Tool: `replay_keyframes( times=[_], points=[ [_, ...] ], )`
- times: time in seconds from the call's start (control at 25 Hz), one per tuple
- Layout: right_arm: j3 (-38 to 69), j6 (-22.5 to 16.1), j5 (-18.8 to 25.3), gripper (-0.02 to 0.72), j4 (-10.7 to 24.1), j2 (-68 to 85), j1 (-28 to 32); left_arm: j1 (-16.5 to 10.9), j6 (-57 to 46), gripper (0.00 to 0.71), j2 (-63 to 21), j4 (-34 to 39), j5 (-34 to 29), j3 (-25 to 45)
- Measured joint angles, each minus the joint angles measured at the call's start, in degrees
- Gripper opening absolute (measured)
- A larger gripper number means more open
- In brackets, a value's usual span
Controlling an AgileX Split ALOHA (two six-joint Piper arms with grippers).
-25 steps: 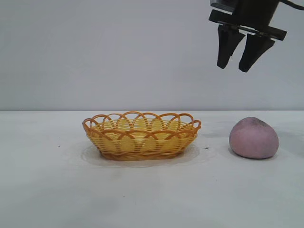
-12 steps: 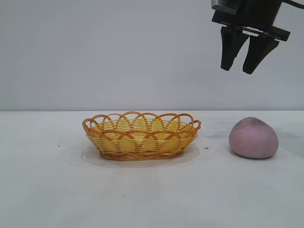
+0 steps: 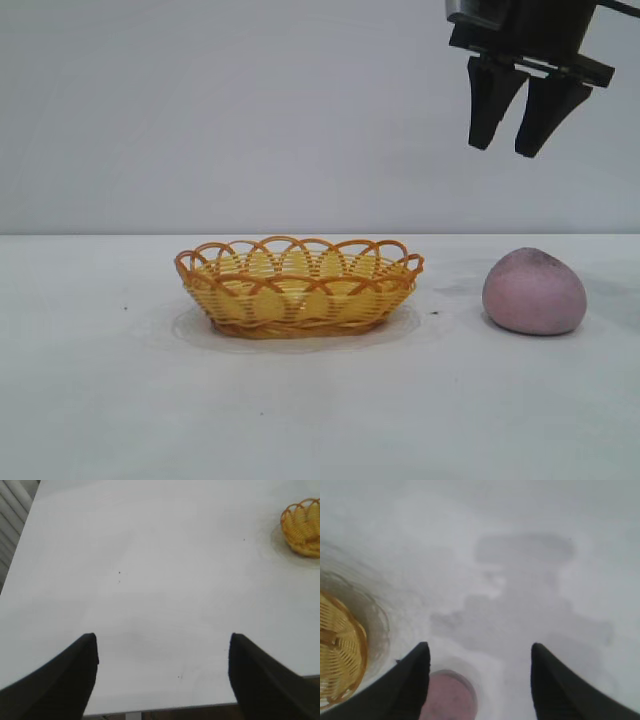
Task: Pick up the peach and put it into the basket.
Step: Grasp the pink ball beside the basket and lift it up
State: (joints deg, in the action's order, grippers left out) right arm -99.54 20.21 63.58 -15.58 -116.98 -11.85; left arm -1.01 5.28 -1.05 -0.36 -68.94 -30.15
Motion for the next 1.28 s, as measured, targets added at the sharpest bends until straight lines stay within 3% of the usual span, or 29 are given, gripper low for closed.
replay_keyframes(
  times=[0.16,0.52,1.08,1.28],
  points=[
    [-1.38,0.0,2.8,0.372,2.16,1.35,0.0,0.0,0.25,0.48,-0.03,0.0,2.99,1.43],
    [-2.41,0.0,6.92,0.372,3.48,4.32,0.0,0.0,-4.82,0.48,-0.03,3.25,4.49,2.12],
    [-2.63,0.0,7.18,0.372,4.97,3.97,0.0,0.0,-5.63,0.48,-0.03,4.01,4.68,2.23],
    [-0.77,-2.81,7.18,0.372,3.8,3.15,0.0,0.0,-5.6,0.48,-0.03,4.01,4.68,2.32]
  ],
)
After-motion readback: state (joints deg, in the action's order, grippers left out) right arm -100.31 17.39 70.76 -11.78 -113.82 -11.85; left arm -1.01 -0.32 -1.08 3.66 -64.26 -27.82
